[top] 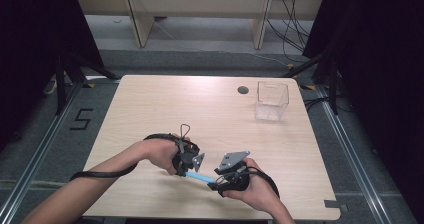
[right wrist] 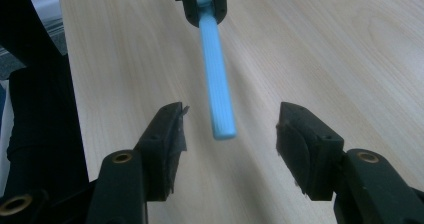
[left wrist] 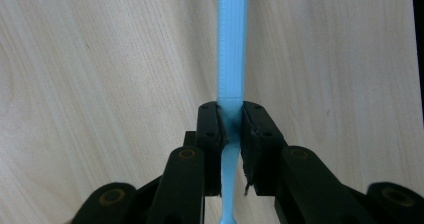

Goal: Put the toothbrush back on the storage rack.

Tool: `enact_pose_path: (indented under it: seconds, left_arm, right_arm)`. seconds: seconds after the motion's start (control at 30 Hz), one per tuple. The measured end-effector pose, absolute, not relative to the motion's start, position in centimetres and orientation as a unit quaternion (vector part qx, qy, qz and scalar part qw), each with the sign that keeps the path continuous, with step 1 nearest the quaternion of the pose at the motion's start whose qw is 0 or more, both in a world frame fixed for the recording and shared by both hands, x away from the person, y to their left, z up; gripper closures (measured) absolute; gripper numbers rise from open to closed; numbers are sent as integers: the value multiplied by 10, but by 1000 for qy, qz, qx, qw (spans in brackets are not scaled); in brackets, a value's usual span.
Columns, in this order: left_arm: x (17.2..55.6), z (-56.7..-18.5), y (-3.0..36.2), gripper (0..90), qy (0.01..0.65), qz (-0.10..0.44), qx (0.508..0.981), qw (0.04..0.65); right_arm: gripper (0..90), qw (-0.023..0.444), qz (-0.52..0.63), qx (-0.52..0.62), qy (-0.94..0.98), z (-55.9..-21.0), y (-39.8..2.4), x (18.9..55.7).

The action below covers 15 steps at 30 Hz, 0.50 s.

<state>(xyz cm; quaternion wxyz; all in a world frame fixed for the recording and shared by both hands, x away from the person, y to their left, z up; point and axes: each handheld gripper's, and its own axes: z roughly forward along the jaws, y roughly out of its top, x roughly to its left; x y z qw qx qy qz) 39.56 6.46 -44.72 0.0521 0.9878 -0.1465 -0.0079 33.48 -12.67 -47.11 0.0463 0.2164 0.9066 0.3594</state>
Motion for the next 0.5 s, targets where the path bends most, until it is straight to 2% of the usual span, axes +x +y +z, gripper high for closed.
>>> enact_pose_path:
  seconds: [0.5]
  left_arm:
    - [393, -446, 62, 785, -142, -10, 988, 61]
  right_arm:
    - [478, 36, 357, 203, 911, -476, -112, 340]
